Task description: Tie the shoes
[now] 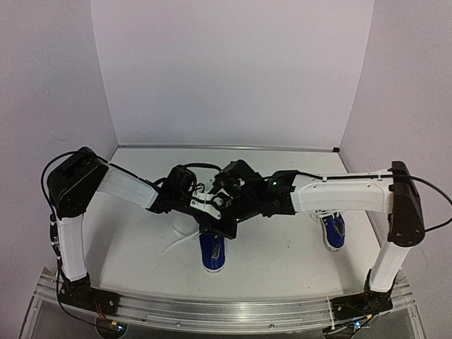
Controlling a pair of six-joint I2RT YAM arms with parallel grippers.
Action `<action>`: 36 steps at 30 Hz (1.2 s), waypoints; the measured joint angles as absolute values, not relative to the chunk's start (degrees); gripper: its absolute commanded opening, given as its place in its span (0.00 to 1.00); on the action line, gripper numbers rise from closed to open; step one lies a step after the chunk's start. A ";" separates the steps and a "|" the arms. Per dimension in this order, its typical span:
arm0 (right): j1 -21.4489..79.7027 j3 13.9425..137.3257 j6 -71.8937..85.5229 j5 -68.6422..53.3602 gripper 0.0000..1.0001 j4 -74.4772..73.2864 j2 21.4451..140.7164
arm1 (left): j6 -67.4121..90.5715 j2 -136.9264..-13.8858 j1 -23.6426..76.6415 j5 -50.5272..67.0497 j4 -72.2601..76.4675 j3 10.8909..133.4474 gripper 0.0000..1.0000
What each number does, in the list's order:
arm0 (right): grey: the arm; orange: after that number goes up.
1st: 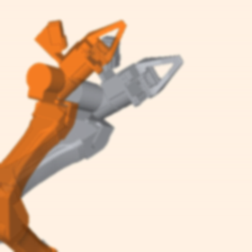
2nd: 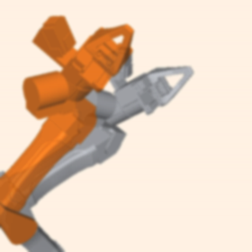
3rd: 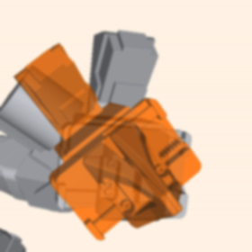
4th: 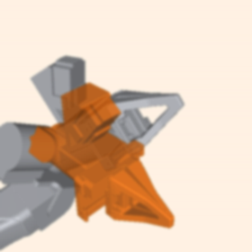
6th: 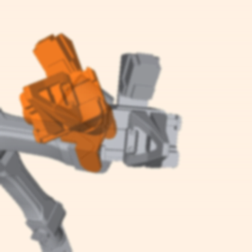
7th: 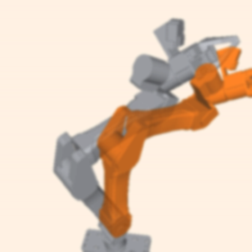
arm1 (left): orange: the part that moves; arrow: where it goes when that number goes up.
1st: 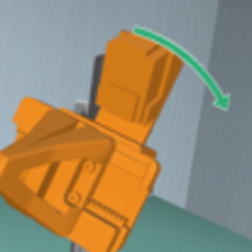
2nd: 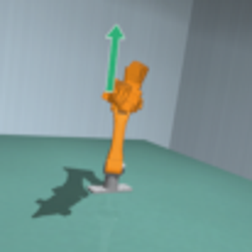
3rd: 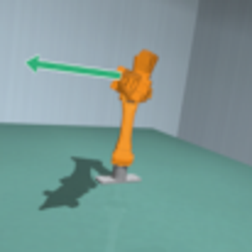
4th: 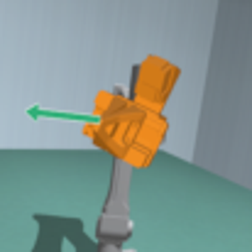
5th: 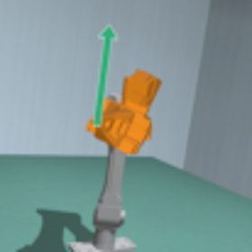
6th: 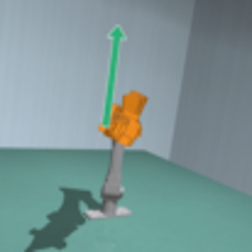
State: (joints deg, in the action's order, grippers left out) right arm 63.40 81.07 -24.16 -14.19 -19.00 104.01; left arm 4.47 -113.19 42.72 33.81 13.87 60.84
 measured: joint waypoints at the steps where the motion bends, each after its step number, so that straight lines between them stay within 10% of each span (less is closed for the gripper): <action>1: 63.94 82.48 -25.67 -13.60 0.30 -19.15 106.02 | 4.77 -113.82 42.47 34.61 13.67 61.34 0.00; 36: 69.16 106.47 -45.53 3.49 0.24 -26.32 134.12 | 7.38 -118.48 41.84 39.55 10.94 66.37 0.03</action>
